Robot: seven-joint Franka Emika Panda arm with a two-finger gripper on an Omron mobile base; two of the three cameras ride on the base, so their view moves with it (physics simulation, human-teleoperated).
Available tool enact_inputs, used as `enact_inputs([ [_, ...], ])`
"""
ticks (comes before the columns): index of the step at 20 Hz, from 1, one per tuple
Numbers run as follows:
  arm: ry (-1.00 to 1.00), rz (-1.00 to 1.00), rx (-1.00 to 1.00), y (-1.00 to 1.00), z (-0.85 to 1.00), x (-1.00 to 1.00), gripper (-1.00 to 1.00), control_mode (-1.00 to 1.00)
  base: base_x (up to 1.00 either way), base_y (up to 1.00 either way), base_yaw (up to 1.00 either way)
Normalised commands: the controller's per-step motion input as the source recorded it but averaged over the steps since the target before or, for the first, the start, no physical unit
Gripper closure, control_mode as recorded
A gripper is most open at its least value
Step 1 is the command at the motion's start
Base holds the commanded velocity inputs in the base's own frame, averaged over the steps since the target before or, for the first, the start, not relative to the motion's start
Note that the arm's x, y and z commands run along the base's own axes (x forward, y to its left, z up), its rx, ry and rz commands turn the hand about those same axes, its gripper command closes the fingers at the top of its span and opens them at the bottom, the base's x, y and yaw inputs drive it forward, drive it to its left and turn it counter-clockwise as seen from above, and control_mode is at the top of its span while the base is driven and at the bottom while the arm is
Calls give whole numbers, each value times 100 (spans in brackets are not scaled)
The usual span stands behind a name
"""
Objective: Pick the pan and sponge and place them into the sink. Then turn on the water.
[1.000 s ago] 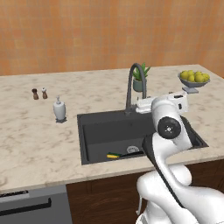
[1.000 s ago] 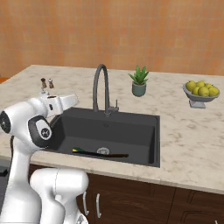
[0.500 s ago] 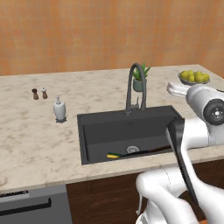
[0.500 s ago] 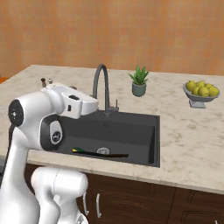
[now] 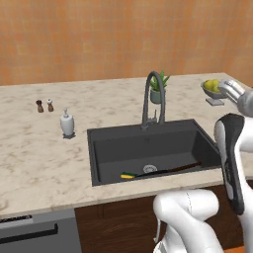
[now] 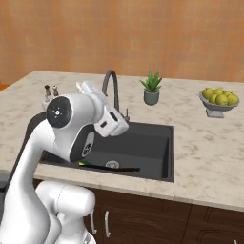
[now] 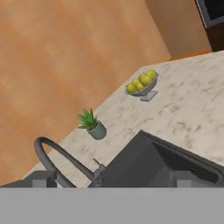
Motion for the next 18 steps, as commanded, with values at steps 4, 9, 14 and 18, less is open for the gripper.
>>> enact_inputs([
  [4, 0, -3, 62, -41, 0, 1, -100, -100, 0, 0, 0],
  [9, 0, -3, 60, -16, 0, 13, -100, -100, 0, 0, 0],
  [14, 1, -8, 57, -1, 0, 34, -100, -100, 0, 0, 0],
  [18, 5, -3, 43, 0, -8, 49, -100, -100, 0, 0, 0],
])
